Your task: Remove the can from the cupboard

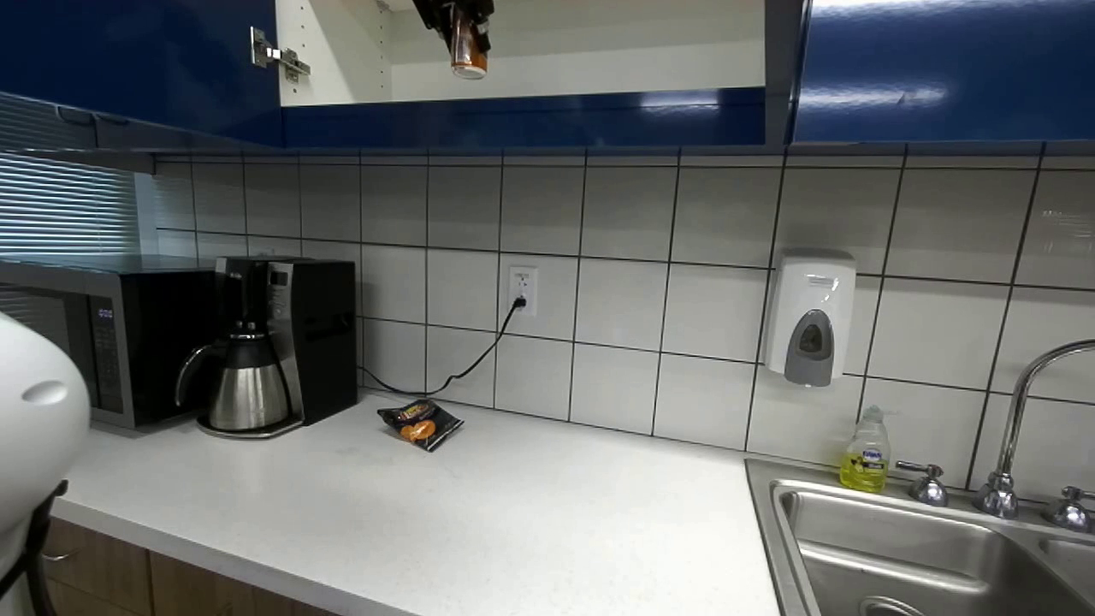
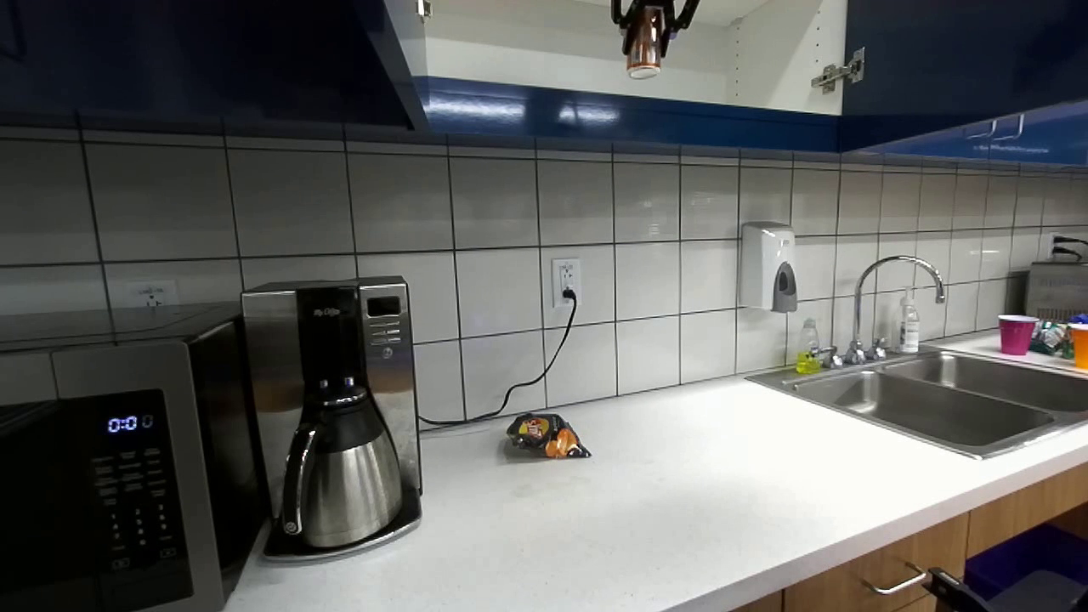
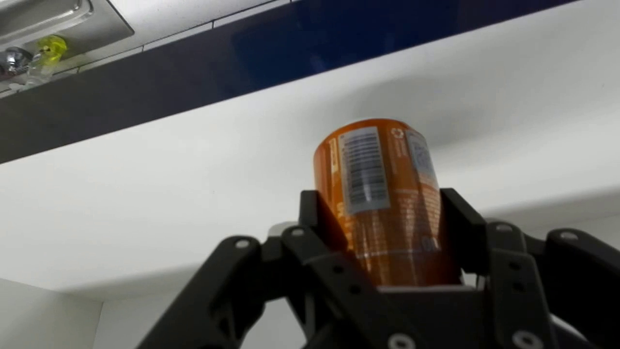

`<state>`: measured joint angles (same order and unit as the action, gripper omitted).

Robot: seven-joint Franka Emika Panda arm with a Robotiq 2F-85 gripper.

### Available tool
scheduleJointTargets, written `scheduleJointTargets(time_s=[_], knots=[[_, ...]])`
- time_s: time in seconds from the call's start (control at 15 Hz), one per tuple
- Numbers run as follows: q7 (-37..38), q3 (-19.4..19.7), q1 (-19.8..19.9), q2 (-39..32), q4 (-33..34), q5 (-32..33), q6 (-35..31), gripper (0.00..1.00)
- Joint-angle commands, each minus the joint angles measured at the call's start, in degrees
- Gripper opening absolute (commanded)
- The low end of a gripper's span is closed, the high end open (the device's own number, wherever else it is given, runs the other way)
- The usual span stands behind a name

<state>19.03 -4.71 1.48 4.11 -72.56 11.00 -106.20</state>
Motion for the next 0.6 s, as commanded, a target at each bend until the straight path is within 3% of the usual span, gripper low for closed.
scheduleJointTargets(time_s=[0.0, 0.53], knots=[[-1.3, 0.5, 0.1, 7.1, -9.0, -1.5, -2.1, 0.38], [-3.1, 1.6, -0.3, 17.4, -23.8, -3.4, -4.4, 0.38]])
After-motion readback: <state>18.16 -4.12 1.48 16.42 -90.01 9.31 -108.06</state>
